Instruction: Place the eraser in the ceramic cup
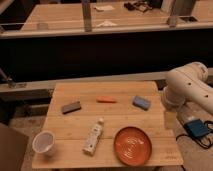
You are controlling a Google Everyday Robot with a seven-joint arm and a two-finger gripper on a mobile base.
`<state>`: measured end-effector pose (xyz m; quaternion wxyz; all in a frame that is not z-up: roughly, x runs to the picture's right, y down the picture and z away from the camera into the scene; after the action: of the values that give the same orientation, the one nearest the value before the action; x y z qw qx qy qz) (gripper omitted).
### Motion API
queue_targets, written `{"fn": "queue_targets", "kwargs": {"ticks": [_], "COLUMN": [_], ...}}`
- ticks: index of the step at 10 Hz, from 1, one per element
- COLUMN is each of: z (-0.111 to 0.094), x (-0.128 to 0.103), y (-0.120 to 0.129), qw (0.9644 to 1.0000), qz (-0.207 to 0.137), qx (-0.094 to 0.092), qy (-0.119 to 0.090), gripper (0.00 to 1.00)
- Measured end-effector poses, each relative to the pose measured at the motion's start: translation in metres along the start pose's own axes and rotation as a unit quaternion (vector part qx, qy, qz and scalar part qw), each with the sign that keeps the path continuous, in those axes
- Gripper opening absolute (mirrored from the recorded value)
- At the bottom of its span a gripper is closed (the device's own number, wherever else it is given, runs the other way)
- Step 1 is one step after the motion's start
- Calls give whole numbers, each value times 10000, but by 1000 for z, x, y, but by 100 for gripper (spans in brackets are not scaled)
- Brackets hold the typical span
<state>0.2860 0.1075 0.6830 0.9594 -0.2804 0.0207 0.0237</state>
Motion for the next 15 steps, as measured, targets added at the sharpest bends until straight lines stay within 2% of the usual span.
{"fn": "queue_targets", "kwargs": {"ticks": [10,11,13,15], "z": [0,-2,-7,-11], "x": [-1,-5,-42,-60], "y": [0,-4,-15,-21], "qw": [10000,10000,9996,9991], "qz": [-5,-47,-195,-293], "qx": [5,70,205,306], "qy": [-2,6,-36,-36], "gripper": [80,80,80,80]}}
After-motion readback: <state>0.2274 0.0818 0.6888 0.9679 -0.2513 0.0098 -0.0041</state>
